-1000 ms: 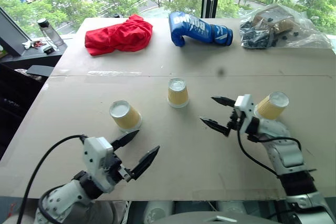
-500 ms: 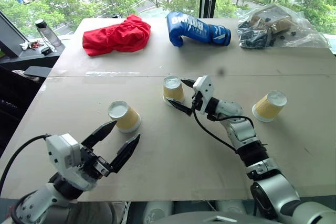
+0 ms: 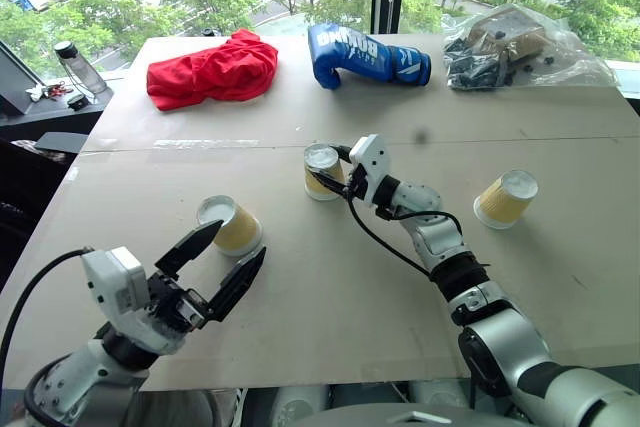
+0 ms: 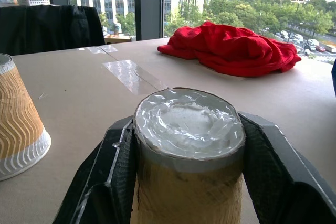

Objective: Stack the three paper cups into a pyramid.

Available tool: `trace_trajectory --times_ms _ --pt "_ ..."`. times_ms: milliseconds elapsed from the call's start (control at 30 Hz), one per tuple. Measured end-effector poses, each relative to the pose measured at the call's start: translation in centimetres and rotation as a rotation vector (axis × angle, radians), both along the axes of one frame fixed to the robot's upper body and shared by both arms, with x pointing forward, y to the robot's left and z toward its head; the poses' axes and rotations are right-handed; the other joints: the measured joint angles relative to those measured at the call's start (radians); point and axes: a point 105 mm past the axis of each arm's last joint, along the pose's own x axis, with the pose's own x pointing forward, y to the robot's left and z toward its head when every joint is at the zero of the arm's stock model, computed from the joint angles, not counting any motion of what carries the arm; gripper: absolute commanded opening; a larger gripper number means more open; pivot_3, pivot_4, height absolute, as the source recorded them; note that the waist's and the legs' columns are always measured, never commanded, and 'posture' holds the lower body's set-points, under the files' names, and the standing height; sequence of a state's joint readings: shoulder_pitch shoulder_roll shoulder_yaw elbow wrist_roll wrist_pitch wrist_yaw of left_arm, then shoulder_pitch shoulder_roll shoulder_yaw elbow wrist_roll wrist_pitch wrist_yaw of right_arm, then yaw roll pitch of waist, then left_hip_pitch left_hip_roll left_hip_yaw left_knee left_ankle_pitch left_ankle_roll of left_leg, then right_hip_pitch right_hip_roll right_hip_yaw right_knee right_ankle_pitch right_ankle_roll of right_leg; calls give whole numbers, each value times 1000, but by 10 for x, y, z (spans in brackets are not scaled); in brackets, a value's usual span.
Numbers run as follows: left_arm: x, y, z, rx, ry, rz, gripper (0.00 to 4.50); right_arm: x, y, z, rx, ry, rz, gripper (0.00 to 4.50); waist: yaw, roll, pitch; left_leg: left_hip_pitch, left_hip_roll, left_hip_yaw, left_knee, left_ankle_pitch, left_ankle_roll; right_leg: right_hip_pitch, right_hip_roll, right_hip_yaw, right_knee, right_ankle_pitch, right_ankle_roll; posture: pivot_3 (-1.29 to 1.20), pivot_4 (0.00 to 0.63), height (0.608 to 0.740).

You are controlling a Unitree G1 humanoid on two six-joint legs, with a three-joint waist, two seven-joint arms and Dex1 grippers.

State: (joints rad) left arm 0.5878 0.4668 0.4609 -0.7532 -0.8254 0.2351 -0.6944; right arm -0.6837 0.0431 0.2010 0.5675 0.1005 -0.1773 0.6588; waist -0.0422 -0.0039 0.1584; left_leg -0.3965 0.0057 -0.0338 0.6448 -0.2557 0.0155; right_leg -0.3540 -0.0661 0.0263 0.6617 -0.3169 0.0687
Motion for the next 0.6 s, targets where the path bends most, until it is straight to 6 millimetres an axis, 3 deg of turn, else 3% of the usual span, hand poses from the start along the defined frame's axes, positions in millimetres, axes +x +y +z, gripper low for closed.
trace_trajectory --times_ms 167,367,533,567,600 --pt "8 -4 4 16 -15 -41 4500 -2 -18 6 18 -17 -42 2015 4 0 0 0 0 0 -1 0 0 0 -1 0 0 0 0 0 150 740" --pt "17 -22 6 17 -19 -145 4500 -9 -56 -3 -14 7 -135 2015 3 0 0 0 0 0 -1 0 0 0 0 1 1 0 0 0 150 740" --pt "25 -32 10 25 -28 -206 4500 -13 -73 -4 -30 20 -183 2015 1 0 0 0 1 1 -2 0 0 -1 2 2 1 0 0 0 150 740" --pt "26 -33 10 25 -27 -211 4500 -14 -74 -4 -32 20 -186 3010 1 0 0 0 1 1 -2 0 -1 -1 2 2 1 0 0 0 150 740" --pt "27 -35 8 31 -17 -227 4500 -15 -75 -5 -37 23 -191 3308 1 0 0 0 1 1 -2 0 0 -1 2 2 1 0 0 0 150 740"
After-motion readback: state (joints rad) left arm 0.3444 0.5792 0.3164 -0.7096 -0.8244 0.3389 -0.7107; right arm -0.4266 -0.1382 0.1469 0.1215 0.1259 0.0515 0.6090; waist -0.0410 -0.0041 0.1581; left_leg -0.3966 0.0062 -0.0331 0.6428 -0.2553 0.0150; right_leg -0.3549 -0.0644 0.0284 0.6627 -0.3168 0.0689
